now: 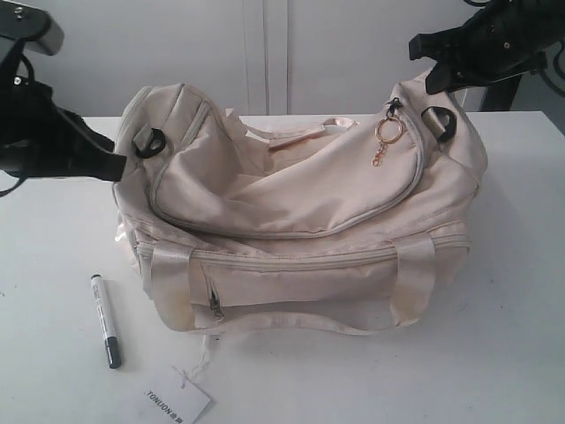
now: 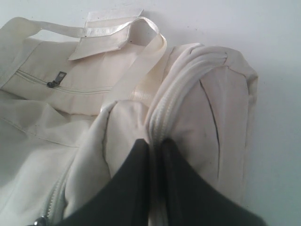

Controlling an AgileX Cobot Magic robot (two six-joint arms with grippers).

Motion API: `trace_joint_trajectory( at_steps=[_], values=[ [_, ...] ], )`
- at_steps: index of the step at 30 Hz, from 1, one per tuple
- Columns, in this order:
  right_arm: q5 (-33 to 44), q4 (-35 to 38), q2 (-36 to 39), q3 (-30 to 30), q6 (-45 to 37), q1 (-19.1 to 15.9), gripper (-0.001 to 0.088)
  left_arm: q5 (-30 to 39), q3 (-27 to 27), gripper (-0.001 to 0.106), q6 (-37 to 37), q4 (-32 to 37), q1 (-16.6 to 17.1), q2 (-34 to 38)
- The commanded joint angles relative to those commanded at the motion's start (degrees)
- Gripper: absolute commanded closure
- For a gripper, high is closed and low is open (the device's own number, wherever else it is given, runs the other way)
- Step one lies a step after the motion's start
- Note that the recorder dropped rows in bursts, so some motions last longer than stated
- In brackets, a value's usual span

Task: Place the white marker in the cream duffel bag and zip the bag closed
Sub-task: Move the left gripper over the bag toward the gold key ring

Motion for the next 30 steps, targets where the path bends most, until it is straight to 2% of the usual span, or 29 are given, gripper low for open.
trace_joint_trajectory(
  at_steps=[7, 13, 19, 26, 30],
  values=[
    [0.00, 0.00, 0.00, 0.00, 0.00, 0.00, 0.0868, -1.49, -5.67, 0.105, 0.00, 0.00, -5.63, 7.18],
    [-0.12, 0.00, 0.00, 0.00, 0.00, 0.00, 0.0868, -4.74, -12.56, 0.105, 0.00, 0.00, -9.53, 14.50],
    [-0.12, 0.00, 0.00, 0.00, 0.00, 0.00, 0.0868, -4.74, -19.91, 0.105, -0.68, -0.35, -13.09, 21.71],
    [-0.12, 0.00, 0.00, 0.00, 0.00, 0.00, 0.0868, -2.02, -27.60, 0.105, -3.63, -3.14, -14.30, 27.84],
    [-0.12, 0.00, 0.00, 0.00, 0.00, 0.00, 0.0868, 2.58, -32.00, 0.105, -3.32, -4.52, -14.30, 30.64]
  ],
)
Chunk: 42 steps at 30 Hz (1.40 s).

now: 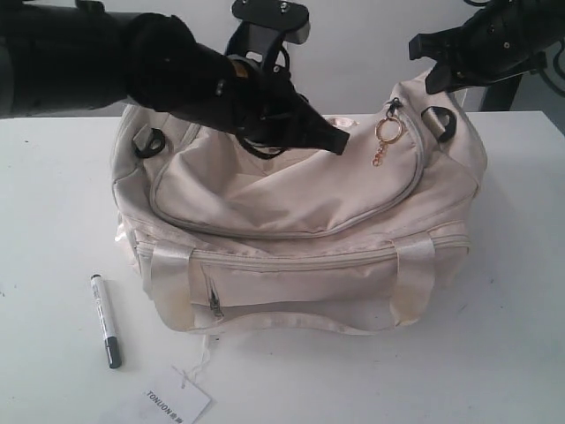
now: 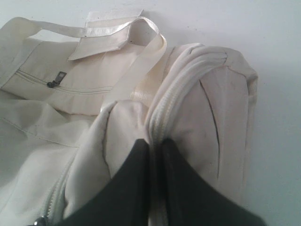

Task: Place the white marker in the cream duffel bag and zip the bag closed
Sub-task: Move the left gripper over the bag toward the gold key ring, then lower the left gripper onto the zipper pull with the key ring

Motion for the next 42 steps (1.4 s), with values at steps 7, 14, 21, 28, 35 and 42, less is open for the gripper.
trace_joint_trajectory(
  at_steps=[7, 14, 21, 28, 35, 42],
  values=[
    [0.00, 0.00, 0.00, 0.00, 0.00, 0.00, 0.0868, 8.35, -7.94, 0.105, 2.66, -5.45, 0.00, 3.31],
    [0.00, 0.11, 0.00, 0.00, 0.00, 0.00, 0.0868, 19.25, -16.24, 0.105, 20.16, -26.66, 2.78, 7.54],
    [1.45, 0.11, 0.00, 0.00, 0.00, 0.00, 0.0868, 20.51, -20.11, 0.105, 28.52, -43.01, 6.53, 11.81],
    [1.58, 0.00, 0.00, 0.00, 0.00, 0.00, 0.0868, 18.54, -20.35, 0.100, 27.41, -44.22, 6.63, 14.35],
    [1.58, 0.00, 0.00, 0.00, 0.00, 0.00, 0.0868, 18.49, -20.35, 0.059, 26.54, -44.33, 6.63, 15.35],
    [1.58, 0.00, 0.00, 0.00, 0.00, 0.00, 0.0868, 17.83, -20.35, 0.049, 25.50, -44.33, 6.63, 16.16]
  ],
)
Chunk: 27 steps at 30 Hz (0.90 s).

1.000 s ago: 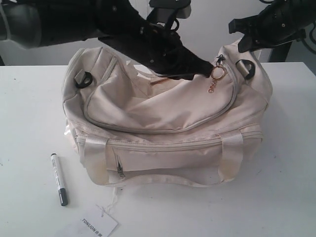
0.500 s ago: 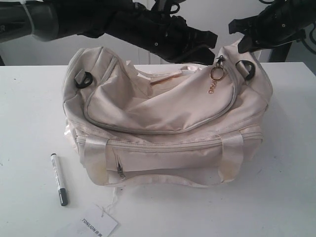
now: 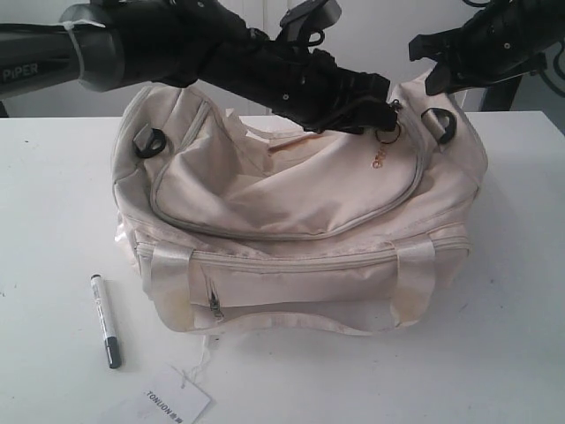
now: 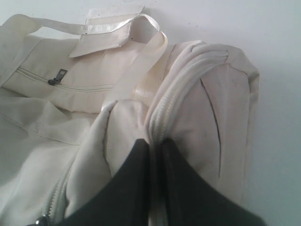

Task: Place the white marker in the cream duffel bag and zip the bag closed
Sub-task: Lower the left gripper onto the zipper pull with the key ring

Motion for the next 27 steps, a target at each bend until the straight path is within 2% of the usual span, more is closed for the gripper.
trace_joint_trajectory(
  at_steps=[27],
  values=[
    [-0.41, 0.00, 0.00, 0.00, 0.00, 0.00, 0.0868, -1.61, 0.00, 0.049, -1.53, -5.35, 0.00, 4.30]
  ],
)
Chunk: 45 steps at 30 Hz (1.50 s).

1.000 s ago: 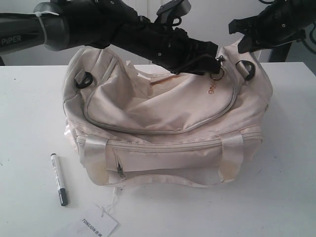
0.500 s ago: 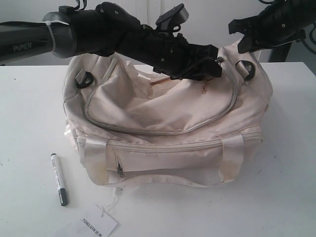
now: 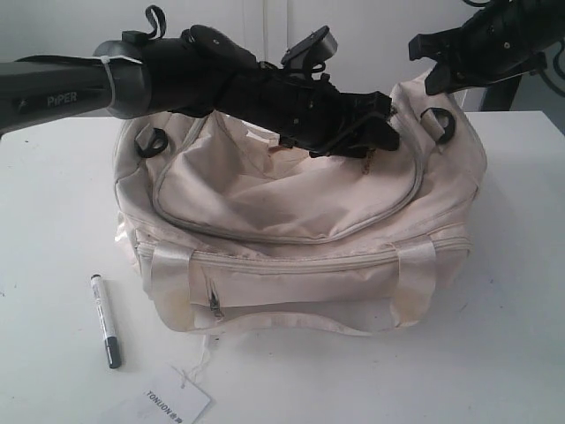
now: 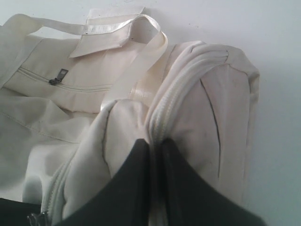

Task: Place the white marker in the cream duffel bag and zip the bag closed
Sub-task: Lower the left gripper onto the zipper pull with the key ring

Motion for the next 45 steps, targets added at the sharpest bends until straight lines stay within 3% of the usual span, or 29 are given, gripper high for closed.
trace_joint_trajectory(
  at_steps=[2, 10, 12, 22, 45],
  values=[
    [0.00, 0.00, 0.00, 0.00, 0.00, 0.00, 0.0868, -0.12, 0.00, 0.054, 0.00, 0.00, 0.00, 0.00],
    [-0.09, 0.00, 0.00, 0.00, 0.00, 0.00, 0.0868, -0.74, 0.00, 0.099, 0.00, 0.38, 0.00, 0.00],
    [-0.37, 0.00, 0.00, 0.00, 0.00, 0.00, 0.0868, -0.63, 0.00, 0.105, 0.22, 0.38, 0.00, 0.00],
    [-0.50, 0.00, 0.00, 0.00, 0.00, 0.00, 0.0868, 1.31, 0.00, 0.105, 0.23, 0.38, 0.00, -0.82],
    [-0.77, 1.05, 0.00, 0.32, 0.00, 0.00, 0.0868, 13.05, 0.00, 0.105, 0.46, -0.27, 0.00, -3.46]
  ],
)
